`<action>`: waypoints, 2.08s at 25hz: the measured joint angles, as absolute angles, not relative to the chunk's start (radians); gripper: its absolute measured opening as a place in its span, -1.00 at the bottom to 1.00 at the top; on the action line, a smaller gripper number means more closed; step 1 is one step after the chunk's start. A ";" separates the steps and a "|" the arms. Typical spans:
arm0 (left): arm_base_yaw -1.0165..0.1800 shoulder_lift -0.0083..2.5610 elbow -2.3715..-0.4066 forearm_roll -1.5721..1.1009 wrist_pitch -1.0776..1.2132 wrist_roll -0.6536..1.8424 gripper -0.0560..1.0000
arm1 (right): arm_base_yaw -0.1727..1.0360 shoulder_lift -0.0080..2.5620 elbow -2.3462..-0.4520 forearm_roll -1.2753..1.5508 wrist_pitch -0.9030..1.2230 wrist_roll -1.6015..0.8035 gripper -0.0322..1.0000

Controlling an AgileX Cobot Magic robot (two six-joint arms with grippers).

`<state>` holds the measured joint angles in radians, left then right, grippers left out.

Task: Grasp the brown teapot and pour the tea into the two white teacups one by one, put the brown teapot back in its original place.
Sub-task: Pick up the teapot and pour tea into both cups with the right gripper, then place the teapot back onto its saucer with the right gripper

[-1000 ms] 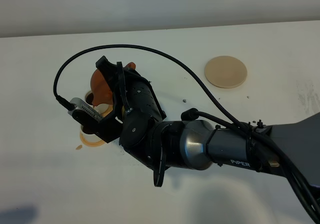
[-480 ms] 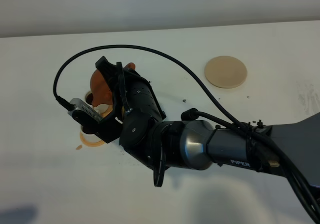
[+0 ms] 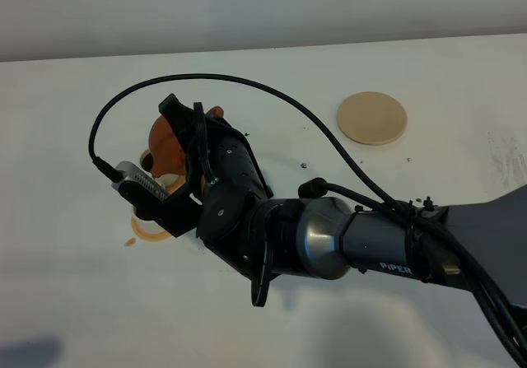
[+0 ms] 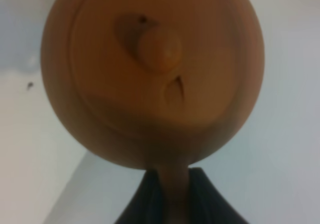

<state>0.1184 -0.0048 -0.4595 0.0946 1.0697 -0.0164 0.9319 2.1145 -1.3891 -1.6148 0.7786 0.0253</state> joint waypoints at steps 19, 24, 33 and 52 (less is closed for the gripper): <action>0.118 -0.005 -0.460 0.095 1.070 -0.016 -0.38 | 0.881 2.115 -1.511 -1.075 0.733 0.235 -0.76; 0.118 -0.005 -0.460 0.095 1.070 -0.016 -0.38 | 0.821 2.115 -1.575 -0.774 0.783 0.211 -0.76; 0.118 -0.005 -0.460 0.095 1.070 -0.016 -0.38 | 0.801 2.115 -1.586 -0.392 0.782 0.089 -0.76; 0.118 -0.005 -0.460 0.095 1.071 -0.016 -0.38 | 0.752 2.186 -1.587 -0.234 0.735 0.044 -0.76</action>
